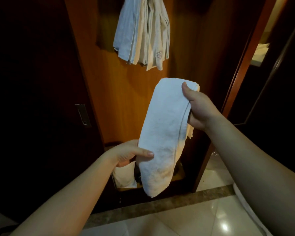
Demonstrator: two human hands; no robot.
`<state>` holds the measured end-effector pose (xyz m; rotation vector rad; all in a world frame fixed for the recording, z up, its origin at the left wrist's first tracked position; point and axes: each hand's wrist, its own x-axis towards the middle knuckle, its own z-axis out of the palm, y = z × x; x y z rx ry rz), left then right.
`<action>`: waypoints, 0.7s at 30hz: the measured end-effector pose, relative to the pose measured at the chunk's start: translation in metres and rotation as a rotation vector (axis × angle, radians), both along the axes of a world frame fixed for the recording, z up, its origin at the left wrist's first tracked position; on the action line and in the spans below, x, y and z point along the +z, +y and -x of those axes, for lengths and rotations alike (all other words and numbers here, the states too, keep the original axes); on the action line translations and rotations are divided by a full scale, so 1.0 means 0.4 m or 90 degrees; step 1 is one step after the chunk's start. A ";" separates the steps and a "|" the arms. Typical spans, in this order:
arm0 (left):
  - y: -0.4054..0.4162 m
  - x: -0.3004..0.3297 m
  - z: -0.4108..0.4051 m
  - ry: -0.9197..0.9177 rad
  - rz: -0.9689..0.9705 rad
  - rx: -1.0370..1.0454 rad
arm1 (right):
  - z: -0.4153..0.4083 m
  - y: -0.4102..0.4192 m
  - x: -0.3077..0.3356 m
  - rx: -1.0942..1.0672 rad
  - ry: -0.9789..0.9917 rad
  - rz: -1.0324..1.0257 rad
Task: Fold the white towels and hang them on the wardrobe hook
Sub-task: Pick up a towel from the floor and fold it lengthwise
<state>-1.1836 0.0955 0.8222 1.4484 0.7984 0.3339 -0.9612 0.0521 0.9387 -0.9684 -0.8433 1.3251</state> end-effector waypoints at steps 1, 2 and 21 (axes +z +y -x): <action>0.000 -0.012 0.000 0.012 0.016 -0.002 | -0.003 0.003 0.005 -0.011 0.015 -0.005; 0.003 -0.022 0.001 0.013 0.033 0.011 | -0.007 0.007 0.009 -0.018 0.024 -0.011; -0.058 0.128 -0.159 -0.064 -0.557 0.399 | 0.087 0.015 0.170 -0.108 -0.011 -0.149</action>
